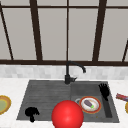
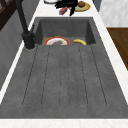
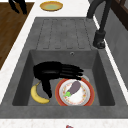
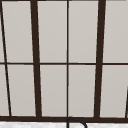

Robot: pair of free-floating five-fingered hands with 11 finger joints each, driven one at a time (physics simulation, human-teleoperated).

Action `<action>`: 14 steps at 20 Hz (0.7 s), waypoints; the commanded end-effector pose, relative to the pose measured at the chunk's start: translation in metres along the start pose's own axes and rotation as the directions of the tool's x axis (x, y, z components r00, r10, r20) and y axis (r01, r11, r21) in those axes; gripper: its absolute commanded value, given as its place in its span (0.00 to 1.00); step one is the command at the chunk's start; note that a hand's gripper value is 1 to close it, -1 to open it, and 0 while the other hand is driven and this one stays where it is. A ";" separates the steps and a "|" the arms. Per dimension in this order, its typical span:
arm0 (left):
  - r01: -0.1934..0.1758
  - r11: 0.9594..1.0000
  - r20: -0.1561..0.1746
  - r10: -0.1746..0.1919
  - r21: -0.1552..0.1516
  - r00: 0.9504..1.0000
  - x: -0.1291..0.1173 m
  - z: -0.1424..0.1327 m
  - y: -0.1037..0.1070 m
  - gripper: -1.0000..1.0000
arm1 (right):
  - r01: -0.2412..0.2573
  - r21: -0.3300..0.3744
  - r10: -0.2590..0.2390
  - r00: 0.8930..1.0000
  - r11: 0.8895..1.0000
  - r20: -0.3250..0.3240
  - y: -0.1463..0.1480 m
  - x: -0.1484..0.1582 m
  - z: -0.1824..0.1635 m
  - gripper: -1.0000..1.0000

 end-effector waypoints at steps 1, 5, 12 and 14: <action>0.000 1.000 0.000 0.000 0.000 1.000 0.000 0.000 0.000 0.50 | 0.061 0.082 -0.067 0.995 0.995 0.070 -0.005 0.009 0.002 0.00; 0.000 1.000 0.000 0.000 0.000 1.000 0.000 0.000 0.000 0.50 | 0.076 0.134 -0.092 0.988 0.988 0.123 -0.009 0.016 0.004 0.00; 0.000 1.000 0.000 0.000 0.000 1.000 0.000 0.000 0.000 0.50 | 0.083 0.280 -0.134 0.976 0.956 0.169 -0.013 0.037 -0.008 0.00; 0.000 1.000 0.000 0.000 0.000 1.000 0.000 0.000 0.000 0.50 | 0.082 0.331 -0.141 0.977 0.940 0.160 -0.015 0.046 -0.015 0.00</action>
